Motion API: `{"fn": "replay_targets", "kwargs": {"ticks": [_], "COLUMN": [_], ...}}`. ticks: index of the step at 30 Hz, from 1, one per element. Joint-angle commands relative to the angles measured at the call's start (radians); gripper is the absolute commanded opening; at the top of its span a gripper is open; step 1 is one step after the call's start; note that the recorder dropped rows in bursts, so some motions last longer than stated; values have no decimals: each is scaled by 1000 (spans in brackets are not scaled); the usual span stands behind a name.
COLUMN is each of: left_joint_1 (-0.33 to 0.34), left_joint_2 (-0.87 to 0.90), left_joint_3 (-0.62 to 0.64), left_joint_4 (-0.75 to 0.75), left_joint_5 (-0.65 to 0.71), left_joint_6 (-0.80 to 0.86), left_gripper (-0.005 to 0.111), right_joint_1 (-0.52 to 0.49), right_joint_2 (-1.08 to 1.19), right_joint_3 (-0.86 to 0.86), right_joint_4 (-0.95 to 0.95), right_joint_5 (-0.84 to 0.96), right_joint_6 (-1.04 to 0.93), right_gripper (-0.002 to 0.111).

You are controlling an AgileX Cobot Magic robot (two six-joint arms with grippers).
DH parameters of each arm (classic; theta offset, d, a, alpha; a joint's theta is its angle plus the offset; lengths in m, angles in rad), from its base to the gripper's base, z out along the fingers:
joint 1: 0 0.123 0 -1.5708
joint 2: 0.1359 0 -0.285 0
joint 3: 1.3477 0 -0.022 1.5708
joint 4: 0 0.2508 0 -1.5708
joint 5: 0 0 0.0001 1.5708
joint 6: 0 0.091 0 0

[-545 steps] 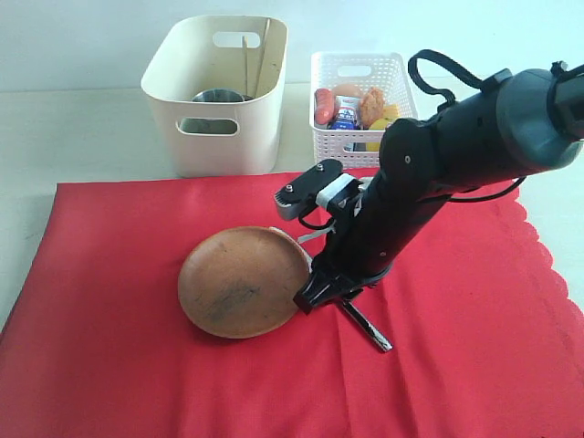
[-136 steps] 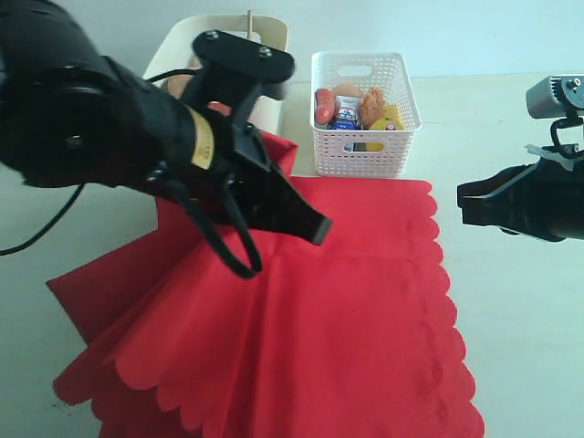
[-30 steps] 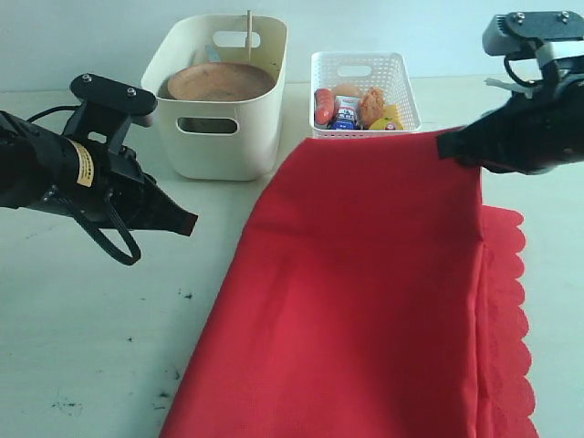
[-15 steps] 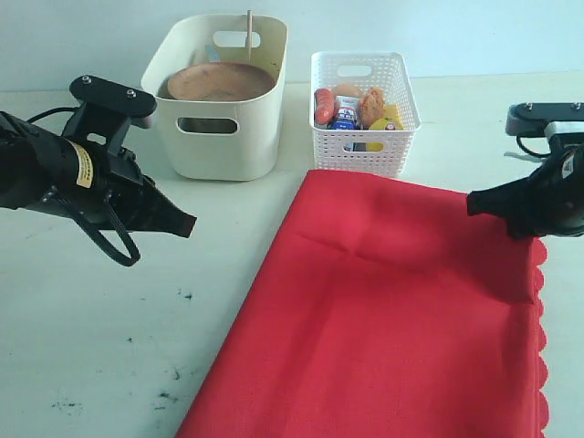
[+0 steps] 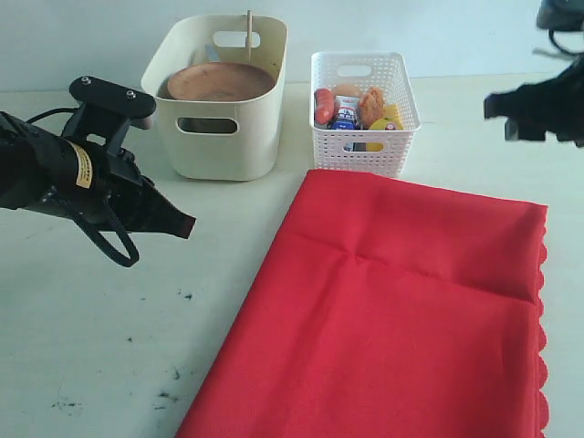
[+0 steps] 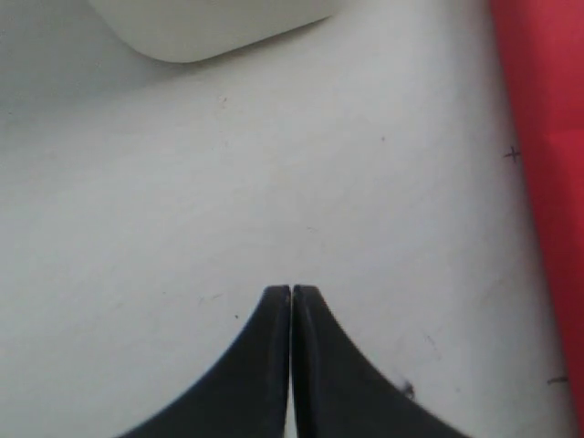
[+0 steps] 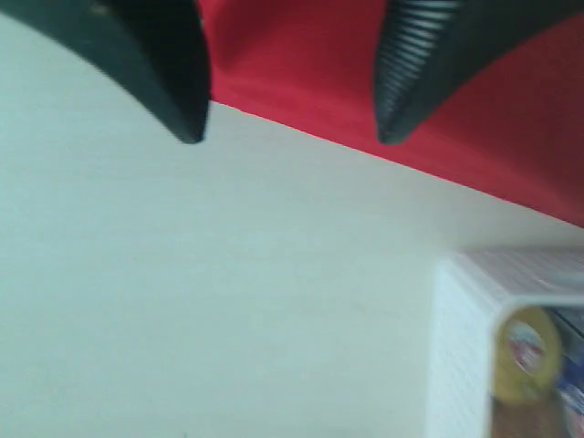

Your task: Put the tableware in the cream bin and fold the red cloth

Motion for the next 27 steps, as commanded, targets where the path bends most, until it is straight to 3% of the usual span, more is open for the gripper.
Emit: {"fn": "replay_targets", "kwargs": {"ticks": [1,6,9,15,21,27], "left_joint_1": [2,2,2,2,2,2], "left_joint_2": [-10,-10,-10,-10,-10,-10], "left_joint_3": [1,1,1,3,20,20], "left_joint_4": [6,6,6,8,15,15], "left_joint_5": [-27,-27,-27,-27,-35,-40], "left_joint_6": [0,0,5,5,7,7], "left_gripper": [3,3,3,3,3,3], "right_joint_1": [73,252,331,338,310,210], "right_joint_2": [-92,-23,73,253,334,312], "right_joint_3": [2,119,169,181,194,302], "right_joint_4": [421,764,767,764,563,148], "right_joint_5": [36,-31,-121,-198,-198,-181], "right_joint_6": [-378,-752,-777,-775,-646,-246], "right_gripper": [0,2,2,2,2,2]}}
